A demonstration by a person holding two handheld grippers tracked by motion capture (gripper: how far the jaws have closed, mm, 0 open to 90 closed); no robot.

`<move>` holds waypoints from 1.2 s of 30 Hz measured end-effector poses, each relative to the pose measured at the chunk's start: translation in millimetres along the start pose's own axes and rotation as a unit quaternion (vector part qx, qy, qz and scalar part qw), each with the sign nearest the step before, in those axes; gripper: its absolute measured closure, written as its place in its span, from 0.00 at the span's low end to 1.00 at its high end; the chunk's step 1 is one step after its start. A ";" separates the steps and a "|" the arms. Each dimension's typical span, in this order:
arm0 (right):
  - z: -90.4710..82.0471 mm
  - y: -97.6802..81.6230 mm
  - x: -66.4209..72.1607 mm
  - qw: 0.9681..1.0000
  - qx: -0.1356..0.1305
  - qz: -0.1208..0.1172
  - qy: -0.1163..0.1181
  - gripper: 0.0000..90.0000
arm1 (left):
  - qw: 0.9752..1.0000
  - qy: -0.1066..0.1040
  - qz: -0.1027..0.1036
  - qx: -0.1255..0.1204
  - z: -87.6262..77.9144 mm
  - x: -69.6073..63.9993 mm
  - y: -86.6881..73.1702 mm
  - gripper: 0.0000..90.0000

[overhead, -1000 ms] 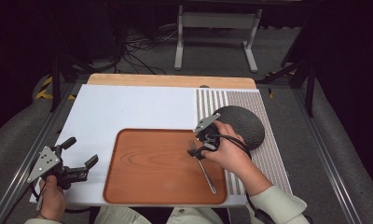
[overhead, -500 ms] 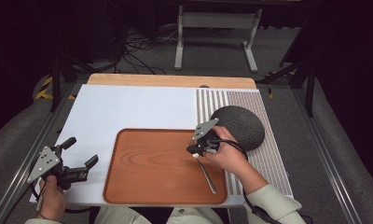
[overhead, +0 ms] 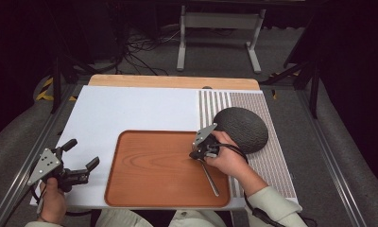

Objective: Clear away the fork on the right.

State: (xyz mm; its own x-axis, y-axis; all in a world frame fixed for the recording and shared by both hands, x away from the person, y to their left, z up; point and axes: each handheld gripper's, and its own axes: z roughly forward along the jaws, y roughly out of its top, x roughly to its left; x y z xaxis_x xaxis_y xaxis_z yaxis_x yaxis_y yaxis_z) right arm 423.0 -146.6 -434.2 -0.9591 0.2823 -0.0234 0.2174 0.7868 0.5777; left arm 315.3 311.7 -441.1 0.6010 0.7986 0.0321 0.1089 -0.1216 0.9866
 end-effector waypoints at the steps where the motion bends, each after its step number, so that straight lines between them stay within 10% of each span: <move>1: 0.6 -0.4 -0.2 1.000 0.001 0.000 0.003 1.00 | 1.000 0.000 0.000 0.000 0.0 0.0 0.0 0.00; 36: -11.1 -14.6 -15.2 0.999 0.026 0.024 -0.040 1.00 | 1.000 0.000 -0.002 -0.001 0.3 0.0 -0.3 0.00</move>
State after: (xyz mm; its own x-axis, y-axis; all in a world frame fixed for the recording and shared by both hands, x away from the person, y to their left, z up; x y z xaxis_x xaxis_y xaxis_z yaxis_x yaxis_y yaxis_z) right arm 432.3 -168.5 -433.2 -0.9301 0.3617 -0.0641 0.2733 0.7981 0.5370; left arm 315.4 311.5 -441.5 0.6004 0.7993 0.0273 0.1100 -0.1164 0.9871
